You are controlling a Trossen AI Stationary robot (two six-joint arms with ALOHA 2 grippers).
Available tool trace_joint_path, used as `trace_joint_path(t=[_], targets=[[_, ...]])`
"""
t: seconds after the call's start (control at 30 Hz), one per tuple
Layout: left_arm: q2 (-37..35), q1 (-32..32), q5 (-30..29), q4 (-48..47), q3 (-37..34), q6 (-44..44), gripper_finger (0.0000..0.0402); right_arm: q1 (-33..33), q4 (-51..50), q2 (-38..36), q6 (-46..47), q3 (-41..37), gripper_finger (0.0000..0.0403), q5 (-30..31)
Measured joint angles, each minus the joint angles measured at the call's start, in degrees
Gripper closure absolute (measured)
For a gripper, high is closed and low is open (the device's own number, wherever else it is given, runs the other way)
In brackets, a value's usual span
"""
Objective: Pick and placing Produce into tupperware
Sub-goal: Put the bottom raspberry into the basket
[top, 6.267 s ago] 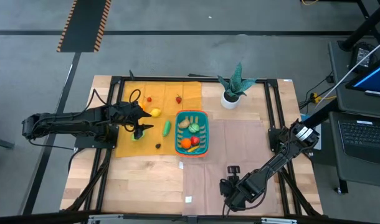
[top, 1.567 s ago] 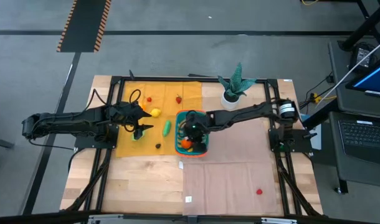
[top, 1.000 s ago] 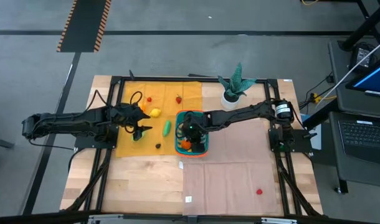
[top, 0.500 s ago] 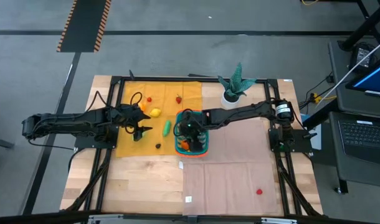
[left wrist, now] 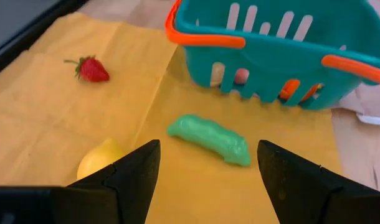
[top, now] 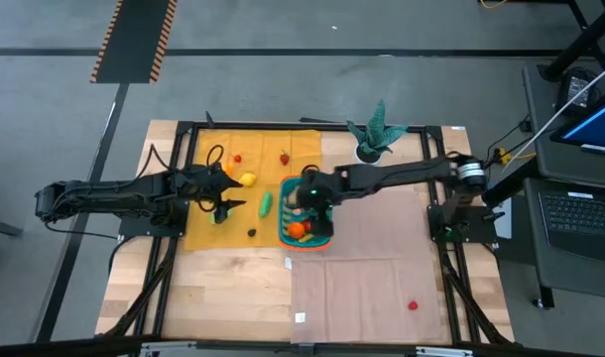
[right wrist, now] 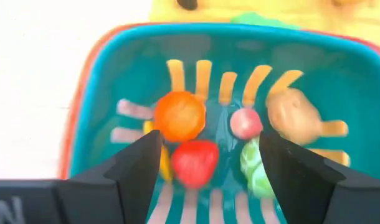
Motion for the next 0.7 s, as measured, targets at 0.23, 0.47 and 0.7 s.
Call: trace_joint_path(t=[0.23,0.47,0.7], targets=[[-0.01,-1.68,0.09,2.87,0.0,-0.03,0.014,1.67,3.51,-16.99,1.99,-15.26,0.0133,0.0],[0.01,-2.24,0.11,4.04,0.0,-0.13,0.014,7.46,5.22,-35.03,12.97,-33.9,0.0134,4.89],[-0.01,-2.24,0.09,8.02,0.0,-1.12,0.014,19.36,-5.56,-45.15,28.83,-40.84,0.0134,10.71]])
